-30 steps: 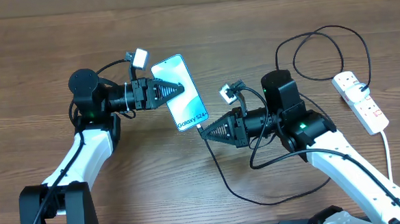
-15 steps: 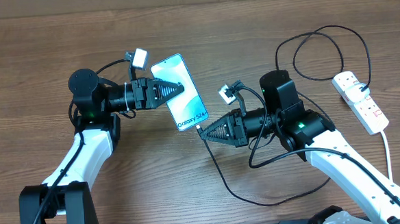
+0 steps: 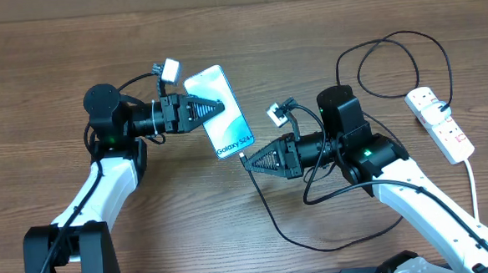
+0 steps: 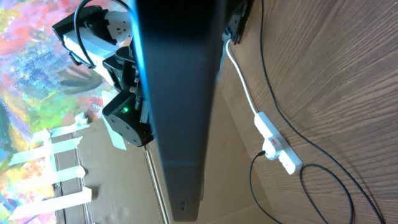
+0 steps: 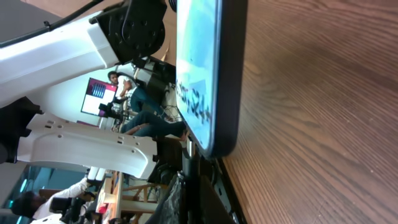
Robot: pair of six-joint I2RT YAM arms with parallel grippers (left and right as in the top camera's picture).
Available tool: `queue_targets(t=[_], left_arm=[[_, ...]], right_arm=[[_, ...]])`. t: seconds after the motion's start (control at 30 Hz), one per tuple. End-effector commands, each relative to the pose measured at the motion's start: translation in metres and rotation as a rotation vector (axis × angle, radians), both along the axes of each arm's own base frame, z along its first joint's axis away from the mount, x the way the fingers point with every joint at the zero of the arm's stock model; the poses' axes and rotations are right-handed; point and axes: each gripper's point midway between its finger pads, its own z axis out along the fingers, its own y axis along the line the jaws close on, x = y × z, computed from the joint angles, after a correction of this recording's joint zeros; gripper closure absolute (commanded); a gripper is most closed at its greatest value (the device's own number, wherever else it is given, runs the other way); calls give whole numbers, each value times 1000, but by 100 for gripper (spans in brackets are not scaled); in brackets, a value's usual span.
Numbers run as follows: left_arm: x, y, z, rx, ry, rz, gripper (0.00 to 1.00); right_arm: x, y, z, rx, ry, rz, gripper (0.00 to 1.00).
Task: Plug charger to phone and switch on socket
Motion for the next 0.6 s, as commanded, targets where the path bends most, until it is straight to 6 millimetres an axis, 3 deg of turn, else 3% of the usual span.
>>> queue_targets(t=[0.0,0.57], left_arm=[[4,-2,8,-2,-21,1,96],[5,-1,8,-4,-3,7,96]], right_arm=[[1,3,9,24,-16,16,96],[1,5,4,26,51,24,96]])
